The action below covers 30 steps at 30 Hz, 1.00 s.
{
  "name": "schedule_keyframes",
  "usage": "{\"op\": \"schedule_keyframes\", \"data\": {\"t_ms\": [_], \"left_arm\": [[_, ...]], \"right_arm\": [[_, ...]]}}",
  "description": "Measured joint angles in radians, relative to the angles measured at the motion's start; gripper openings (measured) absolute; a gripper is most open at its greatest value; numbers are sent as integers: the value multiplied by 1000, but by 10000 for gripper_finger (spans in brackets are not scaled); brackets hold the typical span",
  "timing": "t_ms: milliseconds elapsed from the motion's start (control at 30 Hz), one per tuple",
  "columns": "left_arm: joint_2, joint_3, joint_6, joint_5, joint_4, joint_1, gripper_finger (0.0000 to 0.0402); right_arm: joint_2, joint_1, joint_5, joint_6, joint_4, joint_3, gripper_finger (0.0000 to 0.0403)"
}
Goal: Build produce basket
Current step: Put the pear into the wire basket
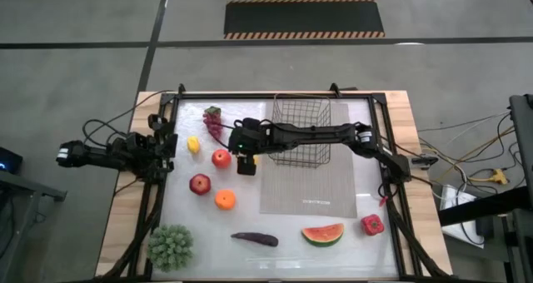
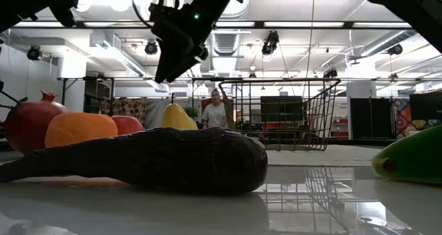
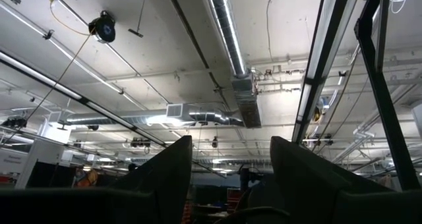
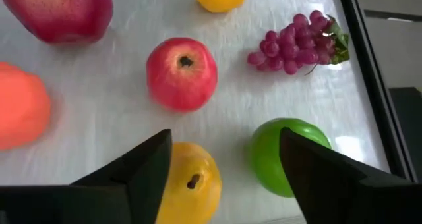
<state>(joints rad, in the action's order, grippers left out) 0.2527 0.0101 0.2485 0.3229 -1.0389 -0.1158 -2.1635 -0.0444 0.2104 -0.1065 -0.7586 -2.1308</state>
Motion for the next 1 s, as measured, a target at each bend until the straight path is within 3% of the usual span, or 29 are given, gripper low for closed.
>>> {"op": "schedule_keyframes", "data": {"t_ms": [300,667,1000], "left_arm": [[0,0,0,0,0,0,189],[0,0,0,0,0,0,189],[0,0,1,0,0,0,189]], "right_arm": [[3,0,-72,48,-67,2,320],[1,-6,-80,82,-67,32,295],[1,-8,-84,82,48,141,279]]}}
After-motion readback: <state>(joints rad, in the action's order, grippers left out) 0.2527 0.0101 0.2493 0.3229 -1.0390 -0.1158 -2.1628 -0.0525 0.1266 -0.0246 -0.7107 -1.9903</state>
